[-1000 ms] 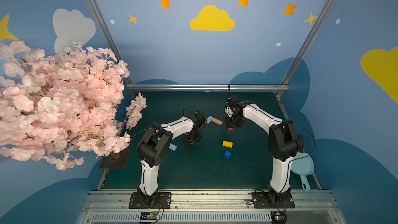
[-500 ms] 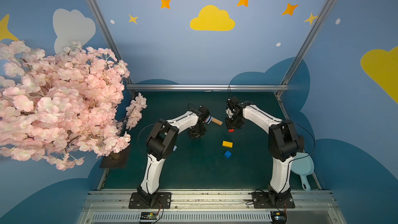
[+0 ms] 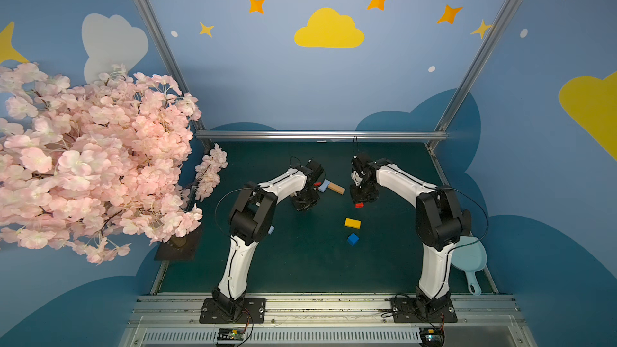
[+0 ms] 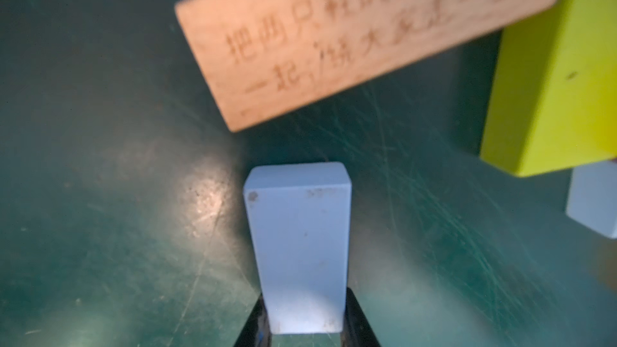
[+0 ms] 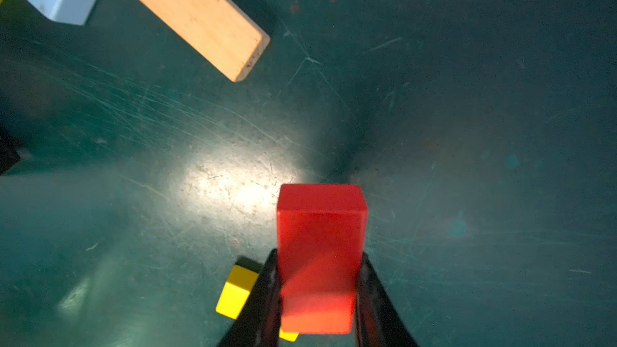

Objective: Assemble a heart with building blocks
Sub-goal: Assemble the building block at the center of the board.

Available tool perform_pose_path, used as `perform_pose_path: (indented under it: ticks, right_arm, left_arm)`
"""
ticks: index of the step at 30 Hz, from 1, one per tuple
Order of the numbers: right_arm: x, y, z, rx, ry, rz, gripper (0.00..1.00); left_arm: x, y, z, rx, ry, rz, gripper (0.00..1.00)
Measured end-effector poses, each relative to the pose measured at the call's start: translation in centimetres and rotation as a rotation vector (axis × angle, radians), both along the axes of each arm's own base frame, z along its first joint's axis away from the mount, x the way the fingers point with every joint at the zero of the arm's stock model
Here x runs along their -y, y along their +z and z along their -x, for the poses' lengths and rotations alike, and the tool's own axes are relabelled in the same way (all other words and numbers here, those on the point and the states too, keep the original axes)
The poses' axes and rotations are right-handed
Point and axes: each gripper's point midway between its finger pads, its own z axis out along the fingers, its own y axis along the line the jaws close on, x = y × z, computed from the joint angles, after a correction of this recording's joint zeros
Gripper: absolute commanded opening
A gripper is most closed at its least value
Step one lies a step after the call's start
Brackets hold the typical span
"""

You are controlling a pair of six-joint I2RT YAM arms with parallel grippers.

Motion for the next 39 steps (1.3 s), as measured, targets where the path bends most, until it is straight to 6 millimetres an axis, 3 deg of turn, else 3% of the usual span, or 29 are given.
perform_pose_path:
  ticks: [9, 39]
  right_arm:
    - [-0.02, -0.01, 0.01, -0.001, 0.002, -0.001, 0.0]
    - [-0.19, -0.09, 0.2, -0.008, 0.013, -0.011, 0.0]
  left_arm:
    - [-0.2, 0.0, -0.88, 0.007, 0.018, 0.006, 0.19]
    - [-0.25, -0.05, -0.99, 0.001, 0.071, 0.002, 0.19]
